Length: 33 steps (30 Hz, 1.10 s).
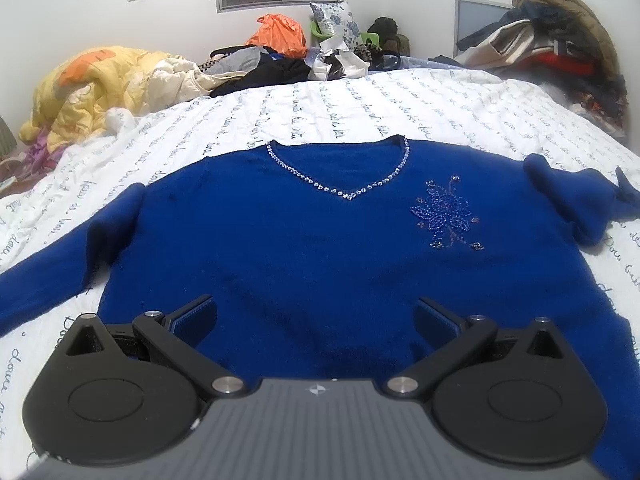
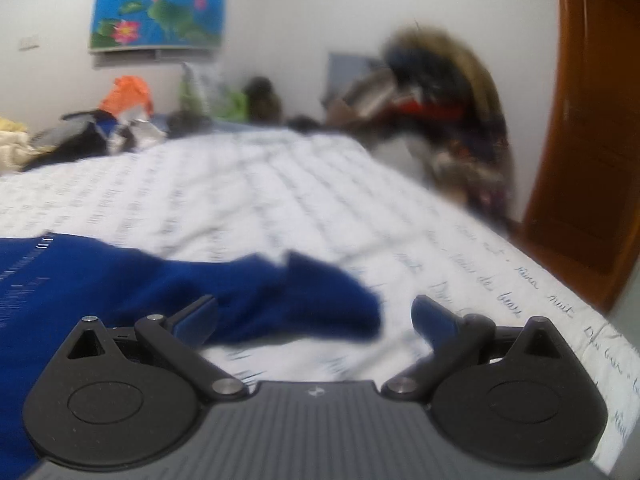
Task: Fold small clothes
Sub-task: 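Move the right tool to a sweater sleeve cuff and close on it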
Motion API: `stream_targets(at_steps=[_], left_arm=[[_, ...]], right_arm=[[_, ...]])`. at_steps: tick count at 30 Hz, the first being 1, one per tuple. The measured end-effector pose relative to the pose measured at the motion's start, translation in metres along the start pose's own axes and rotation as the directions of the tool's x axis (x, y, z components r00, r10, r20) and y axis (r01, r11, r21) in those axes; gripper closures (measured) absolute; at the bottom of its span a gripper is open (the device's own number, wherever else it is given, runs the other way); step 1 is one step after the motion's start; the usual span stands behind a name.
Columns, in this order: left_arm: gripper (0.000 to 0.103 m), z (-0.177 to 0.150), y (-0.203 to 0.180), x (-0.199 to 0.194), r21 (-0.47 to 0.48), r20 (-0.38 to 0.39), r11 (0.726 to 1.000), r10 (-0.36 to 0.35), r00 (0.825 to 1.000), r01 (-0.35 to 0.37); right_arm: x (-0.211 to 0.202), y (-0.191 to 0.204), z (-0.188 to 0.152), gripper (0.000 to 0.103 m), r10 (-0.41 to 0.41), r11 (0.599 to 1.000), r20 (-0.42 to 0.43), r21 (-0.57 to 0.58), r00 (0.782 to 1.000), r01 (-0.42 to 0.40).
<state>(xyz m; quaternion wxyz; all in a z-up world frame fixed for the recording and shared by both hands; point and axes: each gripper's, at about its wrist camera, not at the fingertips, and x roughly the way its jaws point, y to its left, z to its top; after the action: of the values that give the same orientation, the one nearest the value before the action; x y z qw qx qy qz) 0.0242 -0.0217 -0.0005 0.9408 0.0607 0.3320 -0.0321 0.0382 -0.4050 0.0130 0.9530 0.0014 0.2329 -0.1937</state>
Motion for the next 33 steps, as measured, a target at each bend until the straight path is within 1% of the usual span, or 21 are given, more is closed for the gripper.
stream_targets(at_steps=[3,5,6,8,9,11,12,14,15,16,17,18,19,20,21,22,24,26,28,31,33], left_arm=[[0.0,0.001,-0.001,-0.002,0.006,0.005,1.0,0.0,1.0,0.0],[0.0,0.002,-0.002,-0.002,0.01,0.005,1.0,0.0,1.0,0.0],[0.0,0.002,-0.001,-0.002,0.011,0.003,1.0,-0.001,1.0,0.001],[0.0,0.002,0.0,-0.003,0.013,0.002,1.0,0.001,1.0,-0.001],[0.0,0.002,0.0,-0.004,0.015,0.003,1.0,0.004,1.0,-0.004],[0.0,0.001,0.004,-0.005,0.014,0.004,1.0,0.011,1.0,-0.011],[0.0,0.001,0.006,-0.005,0.011,0.003,1.0,0.015,1.0,-0.016],[0.0,0.002,0.009,-0.005,-0.002,0.0,1.0,0.019,1.0,-0.019],[0.0,0.003,0.011,-0.005,-0.01,-0.002,1.0,0.018,1.0,-0.018],[0.0,0.004,0.012,-0.005,-0.016,-0.003,1.0,0.016,1.0,-0.016],[0.0,0.005,0.012,-0.005,-0.022,-0.002,1.0,0.013,1.0,-0.013],[0.0,0.006,0.012,-0.006,-0.026,-0.001,1.0,0.009,1.0,-0.009],[0.0,0.006,0.011,-0.006,-0.027,0.001,1.0,0.006,1.0,-0.006],[0.0,0.007,0.01,-0.007,-0.024,0.002,1.0,0.001,1.0,-0.001],[0.0,0.007,0.009,-0.008,-0.019,0.003,1.0,-0.001,1.0,0.001],[0.0,0.007,0.007,-0.009,-0.013,0.005,1.0,-0.003,1.0,0.003],[0.0,0.006,0.005,-0.01,-0.003,0.008,1.0,-0.004,1.0,0.004],[0.0,0.005,0.004,-0.01,0.002,0.005,1.0,-0.005,1.0,0.005],[0.0,0.005,0.004,-0.01,0.002,0.003,1.0,-0.004,1.0,0.004],[0.0,0.006,0.003,-0.01,0.004,0.002,1.0,-0.001,1.0,0.001],[0.0,0.006,0.004,-0.009,0.004,0.002,1.0,0.003,1.0,-0.003]], right_arm=[[0.027,0.004,0.0,0.0,-0.017,0.999,-0.056,-0.046,0.998,0.015],[0.041,0.016,-0.002,0.0,-0.029,0.996,-0.071,-0.092,0.997,0.022],[0.046,0.019,-0.001,0.0,-0.051,0.992,-0.07,-0.121,0.996,0.042],[0.061,0.021,0.001,0.0,-0.147,0.976,-0.064,-0.17,0.987,0.134],[0.066,0.015,0.004,0.0,-0.204,0.968,-0.049,-0.161,0.978,0.193],[0.07,-0.011,0.011,0.0,-0.288,0.957,-0.041,-0.057,0.957,0.286],[0.07,-0.029,0.015,0.0,-0.32,0.946,-0.061,0.035,0.945,0.323],[0.066,-0.063,0.02,0.0,-0.378,0.9,-0.102,0.191,0.92,0.391],[0.062,-0.075,0.021,0.0,-0.387,0.883,-0.115,0.241,0.915,0.404],[0.058,-0.086,0.021,0.0,-0.354,0.882,-0.117,0.287,0.928,0.373],[0.051,-0.096,0.02,0.0,-0.283,0.892,-0.105,0.336,0.953,0.302],[0.045,-0.104,0.018,0.0,-0.183,0.895,-0.086,0.397,0.979,0.202],[0.039,-0.111,0.016,0.0,-0.092,0.883,-0.071,0.456,0.993,0.115],[0.036,-0.115,0.014,0.0,-0.009,0.861,-0.061,0.507,0.998,0.039],[0.034,-0.119,0.01,0.0,0.075,0.835,-0.054,0.55,0.996,-0.033],[0.036,-0.119,0.008,0.0,0.141,0.808,-0.054,0.584,0.988,-0.084],[0.039,-0.117,0.001,0.0,0.241,0.76,-0.058,0.632,0.969,-0.152],[0.045,-0.112,-0.004,0.0,0.302,0.725,-0.062,0.663,0.951,-0.187],[0.053,-0.11,-0.007,0.0,0.32,0.696,-0.062,0.692,0.945,-0.19],[0.068,-0.112,-0.007,0.002,0.3,0.684,-0.042,0.706,0.953,-0.184],[0.075,-0.117,-0.008,0.009,0.291,0.655,0.002,0.729,0.957,-0.201]])
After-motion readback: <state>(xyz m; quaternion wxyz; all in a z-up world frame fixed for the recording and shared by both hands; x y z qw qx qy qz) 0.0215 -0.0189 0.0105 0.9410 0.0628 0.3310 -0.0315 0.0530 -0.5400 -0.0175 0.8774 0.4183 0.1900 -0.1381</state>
